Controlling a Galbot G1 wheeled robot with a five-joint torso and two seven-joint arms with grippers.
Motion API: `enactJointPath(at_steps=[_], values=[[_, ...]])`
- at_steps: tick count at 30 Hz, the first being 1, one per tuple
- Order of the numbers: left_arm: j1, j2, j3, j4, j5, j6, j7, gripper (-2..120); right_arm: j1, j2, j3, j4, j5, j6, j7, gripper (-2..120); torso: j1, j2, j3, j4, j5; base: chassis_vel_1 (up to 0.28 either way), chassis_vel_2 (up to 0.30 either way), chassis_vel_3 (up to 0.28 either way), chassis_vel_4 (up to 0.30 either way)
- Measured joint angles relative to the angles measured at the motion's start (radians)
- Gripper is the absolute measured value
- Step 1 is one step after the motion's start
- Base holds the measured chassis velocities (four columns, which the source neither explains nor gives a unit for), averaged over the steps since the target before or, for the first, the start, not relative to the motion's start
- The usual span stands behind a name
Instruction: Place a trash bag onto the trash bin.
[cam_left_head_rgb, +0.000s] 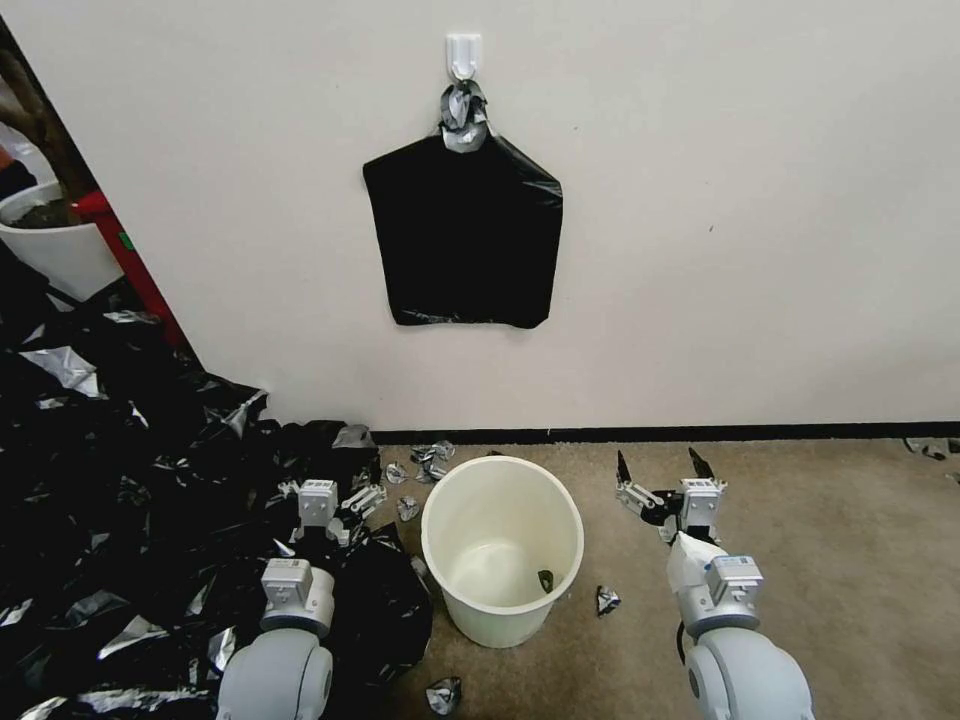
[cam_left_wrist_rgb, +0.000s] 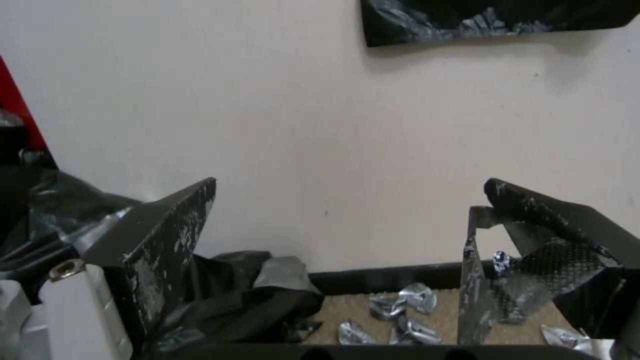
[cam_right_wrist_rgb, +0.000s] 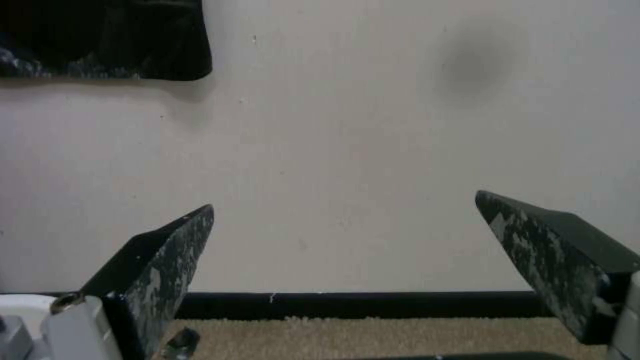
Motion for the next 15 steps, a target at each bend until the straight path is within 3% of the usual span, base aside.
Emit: enactJointPath(at_steps=[15], values=[[0.0, 0.0, 0.0, 0.0, 0.0, 0.0, 0.0, 100, 0.0, 0.0, 0.0, 0.0, 0.0, 0.0, 0.0, 100, 0.0, 0.0, 0.0, 0.0, 0.0, 0.0, 0.0, 0.0, 0.0]])
